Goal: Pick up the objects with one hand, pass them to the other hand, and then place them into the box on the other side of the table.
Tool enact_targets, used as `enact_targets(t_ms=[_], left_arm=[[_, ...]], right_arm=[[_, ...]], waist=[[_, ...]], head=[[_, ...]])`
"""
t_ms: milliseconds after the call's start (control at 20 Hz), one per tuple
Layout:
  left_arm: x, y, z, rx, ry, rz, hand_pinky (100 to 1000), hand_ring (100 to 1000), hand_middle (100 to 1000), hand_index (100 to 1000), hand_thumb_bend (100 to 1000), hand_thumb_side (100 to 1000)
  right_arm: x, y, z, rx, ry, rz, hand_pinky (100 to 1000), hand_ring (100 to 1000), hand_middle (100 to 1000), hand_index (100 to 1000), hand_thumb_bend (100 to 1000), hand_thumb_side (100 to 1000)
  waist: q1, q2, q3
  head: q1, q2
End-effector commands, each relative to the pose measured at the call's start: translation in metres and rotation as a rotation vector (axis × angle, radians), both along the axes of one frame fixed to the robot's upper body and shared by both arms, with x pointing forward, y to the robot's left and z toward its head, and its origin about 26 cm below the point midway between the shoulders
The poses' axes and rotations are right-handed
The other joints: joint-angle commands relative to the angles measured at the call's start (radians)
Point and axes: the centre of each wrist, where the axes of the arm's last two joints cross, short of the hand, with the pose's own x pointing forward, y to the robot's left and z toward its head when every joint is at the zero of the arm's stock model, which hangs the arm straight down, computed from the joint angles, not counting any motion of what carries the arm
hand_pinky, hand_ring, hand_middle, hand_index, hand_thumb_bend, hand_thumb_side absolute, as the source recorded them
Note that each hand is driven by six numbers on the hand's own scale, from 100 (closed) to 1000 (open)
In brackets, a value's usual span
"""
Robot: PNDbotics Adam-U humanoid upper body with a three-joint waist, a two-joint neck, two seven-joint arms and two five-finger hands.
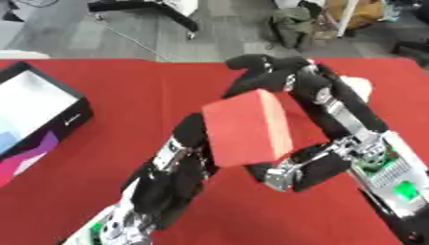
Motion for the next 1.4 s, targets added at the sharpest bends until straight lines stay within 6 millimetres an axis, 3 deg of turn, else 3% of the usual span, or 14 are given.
enact_targets(t_ms=[50, 1000, 1400], left_arm=[[0.000, -0.001, 0.008, -0.024, -0.019, -0.010, 1000, 909, 917, 704, 500, 786], [-0.004, -0.008, 0.006, -0.101, -0.043, -0.095, 1000, 891, 895, 712, 534, 782], [-0.004, -0.008, 0.007, -0.095, -0.076, -0.129, 1000, 841, 832, 684, 366, 644]], right_arm=[[-0.004, 0.001, 0.004, -0.019, -0.025, 0.005, 869, 645, 421, 730, 100, 193], [0.010, 0.001, -0.015, -0.036, 0.122, -0.026, 913, 630, 395, 718, 100, 238], [0.011, 0.000, -0.014, -0.042, 0.129, -0.024, 910, 635, 396, 719, 100, 246]], waist=[[0.000, -0.009, -0.001], [-0.001, -0.008, 0.001], [-0.001, -0.009, 0.002]], head=[[-0.006, -0.002], [-0.037, 0.011], [-0.045, 0.013]])
